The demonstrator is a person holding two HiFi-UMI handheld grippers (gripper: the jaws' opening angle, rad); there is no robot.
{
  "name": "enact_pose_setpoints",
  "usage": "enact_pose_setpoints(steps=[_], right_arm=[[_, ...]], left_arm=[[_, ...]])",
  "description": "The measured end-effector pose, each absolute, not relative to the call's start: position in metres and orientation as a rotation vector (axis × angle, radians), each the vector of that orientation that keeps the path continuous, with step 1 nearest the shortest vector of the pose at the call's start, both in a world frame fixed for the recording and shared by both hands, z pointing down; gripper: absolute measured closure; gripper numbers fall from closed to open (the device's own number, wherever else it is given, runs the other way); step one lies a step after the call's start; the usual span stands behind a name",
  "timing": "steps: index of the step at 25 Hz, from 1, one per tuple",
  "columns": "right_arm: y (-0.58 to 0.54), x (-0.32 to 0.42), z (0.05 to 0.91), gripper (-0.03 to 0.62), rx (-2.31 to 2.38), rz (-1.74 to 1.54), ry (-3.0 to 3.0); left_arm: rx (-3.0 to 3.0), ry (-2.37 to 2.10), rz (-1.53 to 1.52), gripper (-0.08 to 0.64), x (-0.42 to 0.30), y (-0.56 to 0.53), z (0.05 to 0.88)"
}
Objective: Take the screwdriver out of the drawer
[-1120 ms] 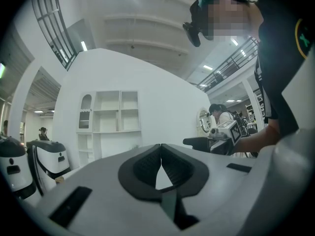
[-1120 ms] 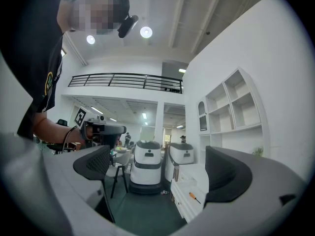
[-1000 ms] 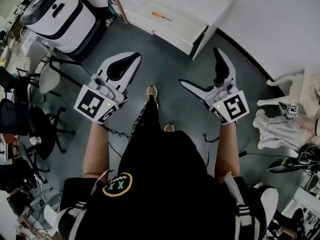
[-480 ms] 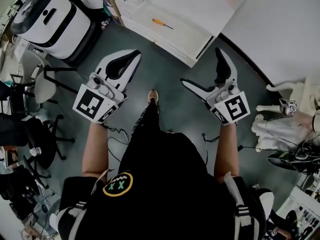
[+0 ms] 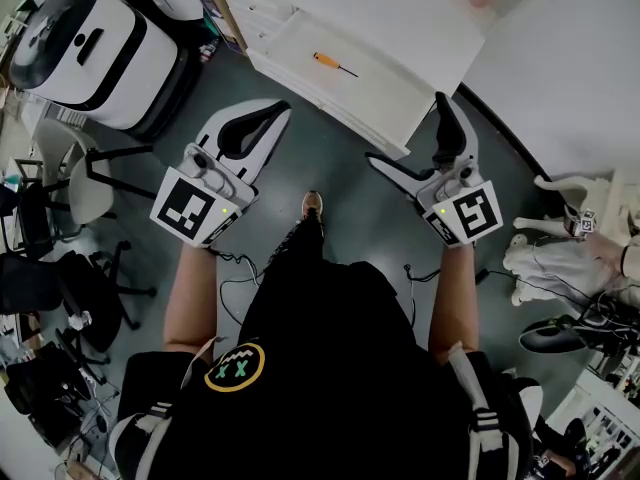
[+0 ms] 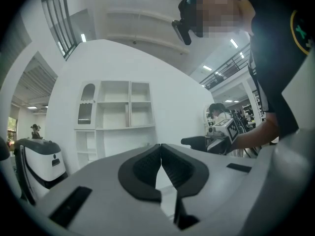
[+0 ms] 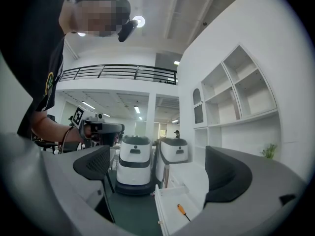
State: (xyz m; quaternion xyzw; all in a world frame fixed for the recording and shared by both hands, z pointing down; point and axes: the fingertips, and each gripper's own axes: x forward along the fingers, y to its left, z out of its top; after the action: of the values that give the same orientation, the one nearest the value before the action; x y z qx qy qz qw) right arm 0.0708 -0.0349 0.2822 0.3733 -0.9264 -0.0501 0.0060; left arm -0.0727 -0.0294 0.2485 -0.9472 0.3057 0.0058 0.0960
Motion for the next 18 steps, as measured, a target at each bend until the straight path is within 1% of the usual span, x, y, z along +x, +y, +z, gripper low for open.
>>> enact_pose_setpoints(steps=[8,18], right_arm=[[-0.109,0.046,0.293,0.011,1.183,-0.137,-2.857],[-0.170,0.035,0.312,0.011,1.166,-0.094,-2.827]], left_arm=[[-2.835,0.864,0.037,0.540,-0.095,-0.101,0.256],[-2.890,0.864,0.063,0.540,-0.099,-0.161,0.266]])
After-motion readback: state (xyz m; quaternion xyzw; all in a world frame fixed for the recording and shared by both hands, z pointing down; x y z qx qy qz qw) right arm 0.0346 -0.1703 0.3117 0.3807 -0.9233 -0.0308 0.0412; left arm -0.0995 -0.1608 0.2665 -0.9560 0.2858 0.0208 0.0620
